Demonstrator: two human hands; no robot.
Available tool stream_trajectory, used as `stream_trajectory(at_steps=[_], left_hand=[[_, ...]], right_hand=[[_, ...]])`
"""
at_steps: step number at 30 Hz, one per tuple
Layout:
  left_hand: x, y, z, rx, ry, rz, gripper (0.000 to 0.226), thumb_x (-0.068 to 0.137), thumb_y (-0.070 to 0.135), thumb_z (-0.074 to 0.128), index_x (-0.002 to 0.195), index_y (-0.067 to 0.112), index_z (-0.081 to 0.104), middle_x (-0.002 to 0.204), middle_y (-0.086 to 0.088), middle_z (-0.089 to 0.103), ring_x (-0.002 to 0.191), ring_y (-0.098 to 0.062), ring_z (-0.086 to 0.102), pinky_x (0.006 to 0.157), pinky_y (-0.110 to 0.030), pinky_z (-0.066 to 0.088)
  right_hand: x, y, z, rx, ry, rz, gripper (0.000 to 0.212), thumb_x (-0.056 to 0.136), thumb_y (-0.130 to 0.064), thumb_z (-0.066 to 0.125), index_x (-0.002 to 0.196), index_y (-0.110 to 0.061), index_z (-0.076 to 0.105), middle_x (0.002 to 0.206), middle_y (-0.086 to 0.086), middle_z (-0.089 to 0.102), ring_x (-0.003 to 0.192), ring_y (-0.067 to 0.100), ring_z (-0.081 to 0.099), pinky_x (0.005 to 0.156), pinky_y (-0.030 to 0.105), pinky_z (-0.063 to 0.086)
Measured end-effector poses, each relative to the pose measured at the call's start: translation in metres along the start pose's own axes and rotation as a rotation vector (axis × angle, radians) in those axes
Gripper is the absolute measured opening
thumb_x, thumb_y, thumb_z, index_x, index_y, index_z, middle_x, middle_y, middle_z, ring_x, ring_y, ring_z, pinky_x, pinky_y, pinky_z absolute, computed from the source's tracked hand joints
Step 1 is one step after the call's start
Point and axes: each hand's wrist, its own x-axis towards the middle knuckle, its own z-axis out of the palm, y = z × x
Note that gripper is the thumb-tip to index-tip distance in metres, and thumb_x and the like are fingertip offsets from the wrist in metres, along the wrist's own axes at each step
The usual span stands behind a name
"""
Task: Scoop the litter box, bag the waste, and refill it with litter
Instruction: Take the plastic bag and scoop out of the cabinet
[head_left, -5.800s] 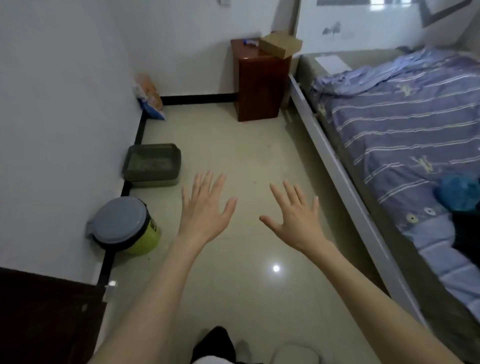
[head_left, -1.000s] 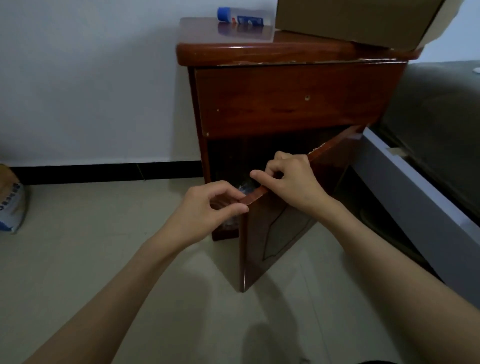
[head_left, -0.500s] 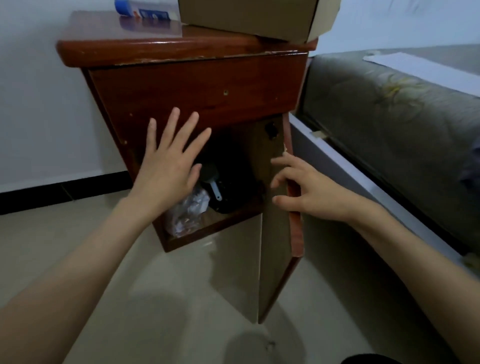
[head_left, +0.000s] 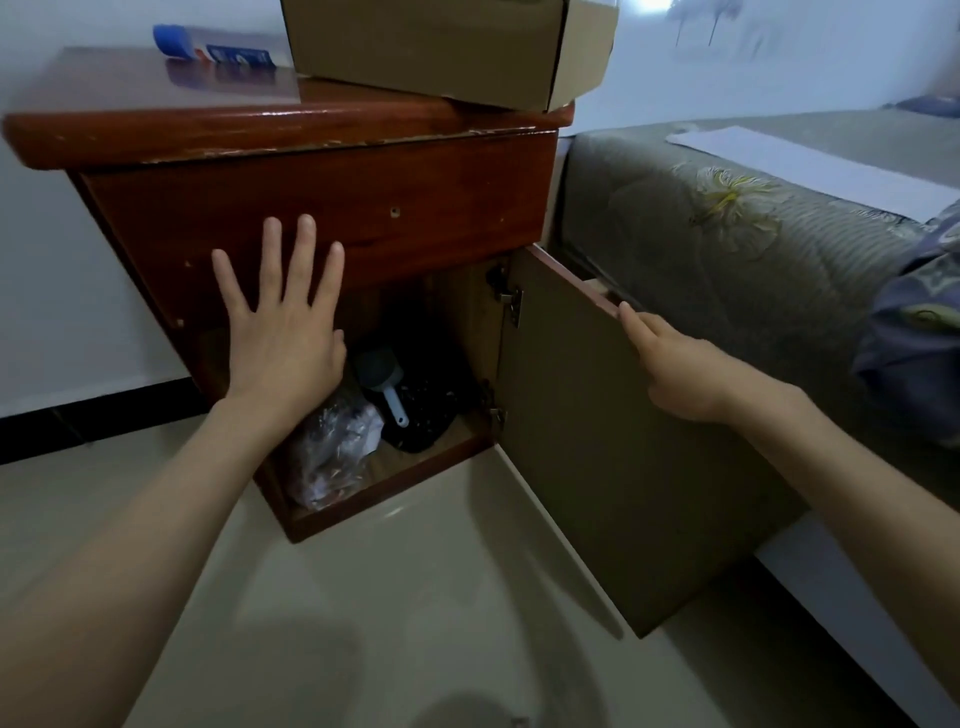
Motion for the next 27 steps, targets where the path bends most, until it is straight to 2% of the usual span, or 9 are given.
stream_trajectory(at_steps=[2, 3, 6, 8, 11, 18, 21, 23, 27], left_hand=[[0.001, 0.004, 0.001, -0.004, -0.005, -0.028, 0.079, 0.086, 0.026, 0.057, 0.148, 0.012, 0.010, 0.156, -0.014, -0.008, 0.142, -0.033, -0.015, 0.107, -0.063, -0.008], [0.001, 0.006, 0.002, -0.006, -0.008, -0.039, 0.079, 0.086, 0.026, 0.057, 0.148, 0.011, 0.010, 0.156, -0.014, -0.009, 0.142, -0.033, -0.016, 0.107, -0.063, -0.008], [0.000, 0.006, 0.003, -0.011, 0.002, -0.047, 0.079, 0.085, 0.024, 0.057, 0.148, 0.011, 0.010, 0.156, -0.014, -0.007, 0.143, -0.032, -0.014, 0.107, -0.061, -0.008], [-0.003, 0.002, 0.002, -0.011, 0.017, -0.034, 0.079, 0.085, 0.022, 0.057, 0.148, 0.010, 0.010, 0.157, -0.012, -0.004, 0.143, -0.031, -0.011, 0.109, -0.060, -0.007], [-0.009, -0.005, 0.002, -0.014, 0.019, -0.020, 0.078, 0.085, 0.021, 0.056, 0.148, 0.010, 0.011, 0.158, -0.010, 0.003, 0.144, -0.030, -0.007, 0.111, -0.058, -0.005], [-0.030, -0.008, 0.011, -0.059, -0.034, -0.024, 0.075, 0.086, 0.021, 0.055, 0.148, 0.012, 0.014, 0.158, -0.009, 0.003, 0.144, -0.030, -0.008, 0.112, -0.056, -0.003], [-0.040, -0.001, 0.021, -0.127, -0.065, -0.012, 0.070, 0.089, 0.020, 0.051, 0.148, 0.013, 0.015, 0.157, -0.010, 0.004, 0.145, -0.029, -0.006, 0.115, -0.050, 0.000], [-0.053, 0.003, 0.034, -0.188, -0.117, -0.010, 0.067, 0.090, 0.019, 0.051, 0.148, 0.012, 0.018, 0.157, -0.010, 0.009, 0.145, -0.027, -0.001, 0.116, -0.044, 0.003], [-0.093, 0.002, 0.075, -0.283, -0.295, -0.072, 0.063, 0.092, 0.022, 0.049, 0.147, 0.014, 0.021, 0.156, -0.008, 0.016, 0.145, -0.025, 0.009, 0.116, -0.036, 0.014]], right_hand=[[-0.001, 0.003, 0.001, -0.109, 0.038, -0.001, 0.079, 0.091, -0.008, 0.044, 0.150, -0.021, -0.008, 0.156, -0.003, 0.007, 0.081, 0.019, 0.058, 0.068, 0.036, 0.055], [-0.001, 0.001, 0.005, -0.163, 0.076, 0.001, 0.077, 0.092, -0.012, 0.044, 0.150, -0.020, -0.006, 0.155, 0.000, 0.010, 0.085, 0.018, 0.057, 0.066, 0.035, 0.054], [0.003, -0.009, 0.024, -0.201, 0.251, 0.068, 0.070, 0.095, -0.031, 0.045, 0.150, -0.018, 0.003, 0.152, 0.006, 0.022, 0.120, 0.026, 0.048, 0.081, 0.038, 0.051], [0.007, -0.017, 0.030, -0.199, 0.299, 0.148, 0.074, 0.093, -0.042, 0.047, 0.150, -0.017, 0.006, 0.152, 0.010, 0.024, 0.130, 0.031, 0.039, 0.095, 0.044, 0.044], [0.010, -0.019, 0.032, -0.213, 0.295, 0.248, 0.080, 0.090, -0.049, 0.049, 0.150, -0.017, 0.005, 0.155, 0.012, 0.017, 0.136, 0.036, 0.030, 0.107, 0.052, 0.031], [0.015, -0.023, 0.034, -0.199, 0.341, 0.306, 0.077, 0.088, -0.051, 0.050, 0.148, -0.018, 0.016, 0.156, 0.014, 0.015, 0.141, 0.038, 0.019, 0.113, 0.058, 0.016], [0.019, -0.036, 0.050, -0.192, 0.391, 0.174, 0.073, 0.090, -0.051, 0.046, 0.148, -0.019, 0.016, 0.157, 0.012, 0.012, 0.146, 0.033, 0.006, 0.114, 0.057, 0.003], [0.024, -0.054, 0.069, -0.154, 0.407, 0.019, 0.068, 0.091, -0.049, 0.043, 0.148, -0.020, 0.018, 0.157, 0.009, 0.014, 0.146, 0.029, 0.004, 0.115, 0.052, -0.001], [0.047, -0.101, 0.126, -0.063, 0.274, -0.256, 0.058, 0.095, -0.042, 0.040, 0.147, -0.021, 0.024, 0.155, 0.004, 0.024, 0.145, 0.023, 0.017, 0.117, 0.045, 0.012]])
